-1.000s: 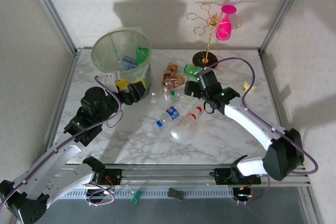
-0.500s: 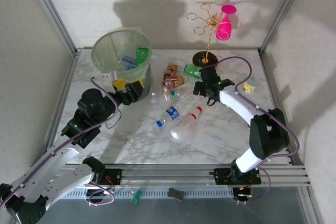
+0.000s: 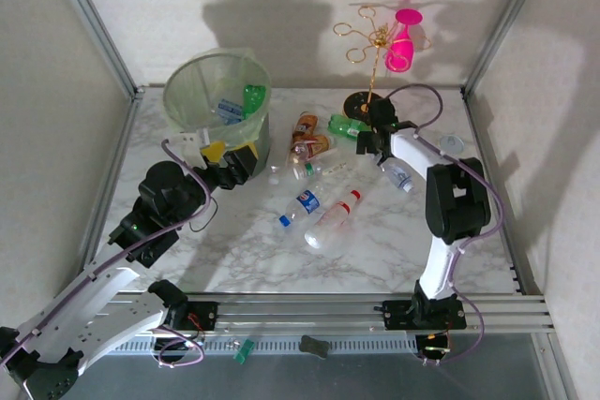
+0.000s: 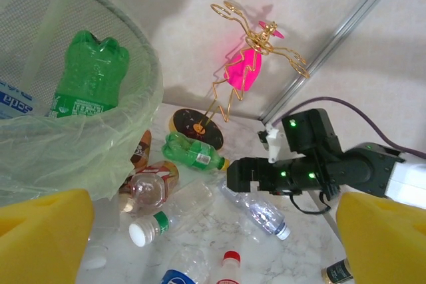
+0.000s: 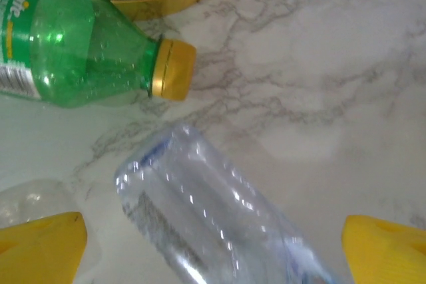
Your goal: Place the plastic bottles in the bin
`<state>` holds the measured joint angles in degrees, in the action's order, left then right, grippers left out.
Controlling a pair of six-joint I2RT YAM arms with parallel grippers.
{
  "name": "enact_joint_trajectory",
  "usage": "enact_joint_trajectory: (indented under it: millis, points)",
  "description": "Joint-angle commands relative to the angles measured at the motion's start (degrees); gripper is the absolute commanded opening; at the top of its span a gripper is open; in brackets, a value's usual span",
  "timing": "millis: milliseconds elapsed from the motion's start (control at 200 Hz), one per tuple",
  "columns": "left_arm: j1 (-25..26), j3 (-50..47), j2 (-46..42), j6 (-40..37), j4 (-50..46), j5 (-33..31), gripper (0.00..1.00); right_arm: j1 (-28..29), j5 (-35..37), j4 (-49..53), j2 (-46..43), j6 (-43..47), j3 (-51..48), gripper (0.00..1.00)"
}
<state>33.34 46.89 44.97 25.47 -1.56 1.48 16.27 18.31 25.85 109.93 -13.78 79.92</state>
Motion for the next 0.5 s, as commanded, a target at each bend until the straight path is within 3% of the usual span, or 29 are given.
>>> enact_joint_trajectory:
  millis: [0, 185, 335, 496]
  points:
    - [0.82, 0.65, -0.93, -0.42, -0.28, -1.82, 0.93, -0.45, 0.71, 4.46, 3.81, 5.01, 3.64, 0.99]
    - [1.81, 0.66, -0.89, -0.68, -0.64, -2.96, 0.94, -0.89, 2.11, 3.7, 3.58, 4.74, 0.54, 0.94]
    - [1.81, 0.66, -0.98, -0.63, -0.55, -3.31, 0.94, -0.89, 1.68, 2.67, 2.1, 3.9, -2.46, 0.7]
    - [1.9, 0.65, -0.95, -0.8, -0.77, -3.84, 0.94, -0.96, 2.59, 2.68, 2.03, 3.37, -3.63, 0.61]
